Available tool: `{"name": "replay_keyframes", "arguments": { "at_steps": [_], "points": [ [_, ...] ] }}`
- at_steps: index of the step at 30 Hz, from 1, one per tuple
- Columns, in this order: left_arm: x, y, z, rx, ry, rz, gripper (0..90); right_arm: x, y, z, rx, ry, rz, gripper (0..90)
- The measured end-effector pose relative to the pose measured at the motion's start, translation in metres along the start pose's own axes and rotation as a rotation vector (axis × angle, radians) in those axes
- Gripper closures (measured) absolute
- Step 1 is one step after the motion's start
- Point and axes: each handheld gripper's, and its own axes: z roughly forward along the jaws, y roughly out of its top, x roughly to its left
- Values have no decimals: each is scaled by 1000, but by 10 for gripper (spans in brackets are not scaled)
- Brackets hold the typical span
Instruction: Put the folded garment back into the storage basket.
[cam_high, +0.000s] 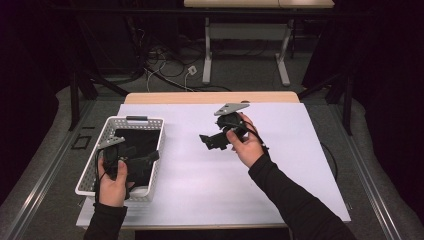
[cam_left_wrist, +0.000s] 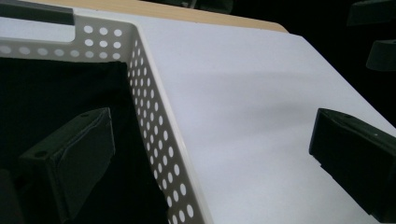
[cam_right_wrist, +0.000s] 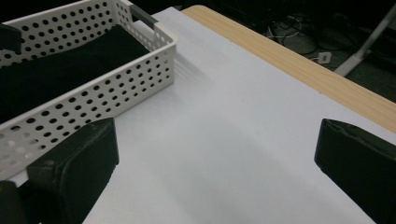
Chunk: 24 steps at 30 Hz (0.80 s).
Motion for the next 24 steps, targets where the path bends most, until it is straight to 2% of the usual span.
{"name": "replay_keyframes", "arguments": {
  "at_steps": [4,7,17,24],
  "points": [
    [-2,0,2,-3,-1,10,3,-11,-12,-12,-6,-27,10,0],
    [-2,-2,5,11,-3,24,3,-18,-21,-19,-3,-38,23,0],
    [-6,-5,11,20,-14,45,3,-32,-56,-43,-12,-91,44,0],
    [-11,-7,14,24,-14,60,3,-44,-84,-64,-38,-124,104,0]
  ]
}}
